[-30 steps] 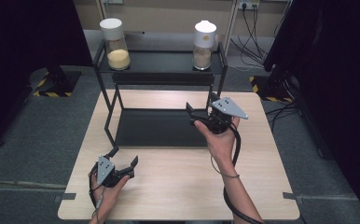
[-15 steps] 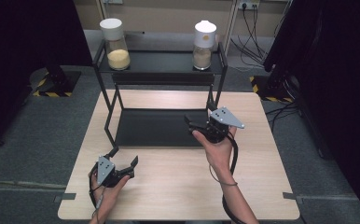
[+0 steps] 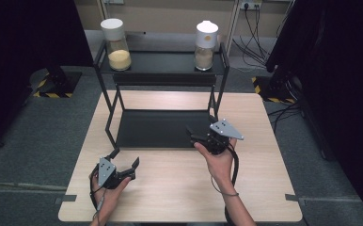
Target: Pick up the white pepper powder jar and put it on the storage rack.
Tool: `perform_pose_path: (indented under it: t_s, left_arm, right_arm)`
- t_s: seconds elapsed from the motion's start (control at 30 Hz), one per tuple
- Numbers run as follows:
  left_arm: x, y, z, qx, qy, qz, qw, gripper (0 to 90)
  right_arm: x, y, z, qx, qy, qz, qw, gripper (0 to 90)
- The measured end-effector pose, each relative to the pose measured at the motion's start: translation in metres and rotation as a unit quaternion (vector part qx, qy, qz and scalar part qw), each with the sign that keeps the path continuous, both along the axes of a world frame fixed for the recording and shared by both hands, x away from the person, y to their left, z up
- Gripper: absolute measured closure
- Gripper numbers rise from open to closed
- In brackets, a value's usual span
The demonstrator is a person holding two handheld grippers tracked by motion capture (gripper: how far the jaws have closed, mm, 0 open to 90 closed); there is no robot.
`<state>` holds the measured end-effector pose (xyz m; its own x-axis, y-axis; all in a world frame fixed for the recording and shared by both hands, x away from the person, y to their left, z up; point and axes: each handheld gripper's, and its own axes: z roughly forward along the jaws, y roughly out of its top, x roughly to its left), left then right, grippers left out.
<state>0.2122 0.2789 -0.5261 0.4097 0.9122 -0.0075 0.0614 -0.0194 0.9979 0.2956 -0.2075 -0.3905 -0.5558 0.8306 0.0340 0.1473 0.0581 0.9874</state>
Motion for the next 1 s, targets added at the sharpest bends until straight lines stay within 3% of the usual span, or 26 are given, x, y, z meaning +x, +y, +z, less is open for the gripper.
perform_pose_path:
  t_s: [1.0]
  left_arm:
    - [0.0, 0.0, 0.0, 0.0, -0.001, 0.0, 1.0, 11.9]
  right_arm:
    - [-0.016, -0.017, -0.05, -0.008, 0.044, 0.008, 0.999, 6.1]
